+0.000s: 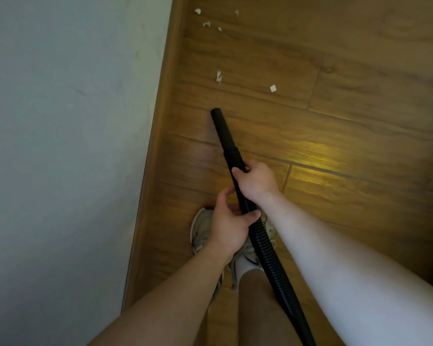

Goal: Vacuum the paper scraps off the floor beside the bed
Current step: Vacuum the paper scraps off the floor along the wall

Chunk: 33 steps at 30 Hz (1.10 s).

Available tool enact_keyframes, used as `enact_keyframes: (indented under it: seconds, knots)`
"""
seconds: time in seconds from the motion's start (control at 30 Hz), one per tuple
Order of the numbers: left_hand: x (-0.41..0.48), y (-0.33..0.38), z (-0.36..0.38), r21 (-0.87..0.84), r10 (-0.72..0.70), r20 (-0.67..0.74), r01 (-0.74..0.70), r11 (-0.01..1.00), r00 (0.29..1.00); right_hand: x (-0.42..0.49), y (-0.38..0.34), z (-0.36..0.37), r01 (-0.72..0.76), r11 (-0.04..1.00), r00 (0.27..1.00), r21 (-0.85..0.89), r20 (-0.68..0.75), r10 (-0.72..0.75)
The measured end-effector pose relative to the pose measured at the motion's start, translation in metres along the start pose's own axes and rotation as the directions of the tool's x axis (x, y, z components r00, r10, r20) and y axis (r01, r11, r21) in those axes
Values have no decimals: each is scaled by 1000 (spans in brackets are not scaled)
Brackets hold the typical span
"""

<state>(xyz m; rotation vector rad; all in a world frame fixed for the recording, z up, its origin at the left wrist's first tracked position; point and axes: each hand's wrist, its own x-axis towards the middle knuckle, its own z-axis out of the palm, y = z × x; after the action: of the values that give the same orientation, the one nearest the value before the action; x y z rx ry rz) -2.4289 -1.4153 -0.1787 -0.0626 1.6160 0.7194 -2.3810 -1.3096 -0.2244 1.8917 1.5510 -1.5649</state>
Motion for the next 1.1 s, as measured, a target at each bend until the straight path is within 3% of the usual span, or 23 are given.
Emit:
enact_keyframes:
  seconds: [0.63,1.1]
  knots:
    - [33,55,49,-105,27,-61,-34,994,998,48,-36,-60,-2,999,999,36,52,0]
    - [16,55,83,-48,-19,91,24,999,996,26,8,-100,-151,976,981,157,-96,167]
